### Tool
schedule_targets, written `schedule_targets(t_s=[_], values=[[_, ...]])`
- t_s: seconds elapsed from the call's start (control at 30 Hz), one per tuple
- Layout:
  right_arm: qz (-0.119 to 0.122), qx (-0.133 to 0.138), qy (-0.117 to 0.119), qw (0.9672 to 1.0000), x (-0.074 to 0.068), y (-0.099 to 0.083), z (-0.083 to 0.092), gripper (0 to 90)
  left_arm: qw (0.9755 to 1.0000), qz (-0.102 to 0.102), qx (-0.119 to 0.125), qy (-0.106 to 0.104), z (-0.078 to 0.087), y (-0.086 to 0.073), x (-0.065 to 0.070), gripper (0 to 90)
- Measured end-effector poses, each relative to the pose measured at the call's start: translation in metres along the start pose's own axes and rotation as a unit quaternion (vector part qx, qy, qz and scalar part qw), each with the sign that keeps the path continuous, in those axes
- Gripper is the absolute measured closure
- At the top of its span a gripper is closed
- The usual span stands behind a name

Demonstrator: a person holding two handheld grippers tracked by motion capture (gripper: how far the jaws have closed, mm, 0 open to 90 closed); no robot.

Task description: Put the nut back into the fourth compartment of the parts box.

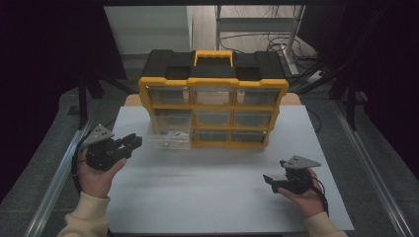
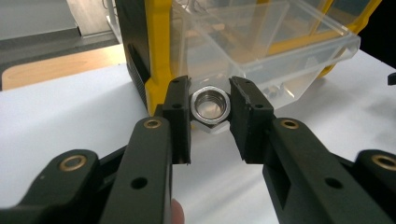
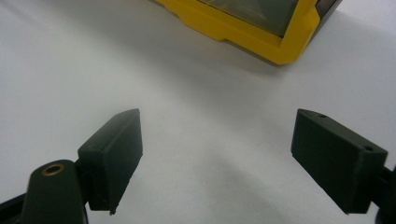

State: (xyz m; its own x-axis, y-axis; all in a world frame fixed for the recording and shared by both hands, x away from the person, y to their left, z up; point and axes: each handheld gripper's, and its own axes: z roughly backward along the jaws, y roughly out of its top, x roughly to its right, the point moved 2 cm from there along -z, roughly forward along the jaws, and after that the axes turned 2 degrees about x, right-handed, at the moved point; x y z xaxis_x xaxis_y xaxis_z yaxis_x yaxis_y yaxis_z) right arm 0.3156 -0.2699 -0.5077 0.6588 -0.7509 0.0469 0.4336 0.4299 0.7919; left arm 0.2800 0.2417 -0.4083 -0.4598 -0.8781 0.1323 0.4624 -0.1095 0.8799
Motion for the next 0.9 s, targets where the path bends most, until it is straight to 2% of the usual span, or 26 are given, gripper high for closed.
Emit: schedule_targets(t_s=[0.9], values=[[-0.001,0.0,0.0,1.0,0.0,0.0,0.001,16.9,0.9998,-0.016,0.013,-0.007,-0.004,0.028,0.008,70.3]])
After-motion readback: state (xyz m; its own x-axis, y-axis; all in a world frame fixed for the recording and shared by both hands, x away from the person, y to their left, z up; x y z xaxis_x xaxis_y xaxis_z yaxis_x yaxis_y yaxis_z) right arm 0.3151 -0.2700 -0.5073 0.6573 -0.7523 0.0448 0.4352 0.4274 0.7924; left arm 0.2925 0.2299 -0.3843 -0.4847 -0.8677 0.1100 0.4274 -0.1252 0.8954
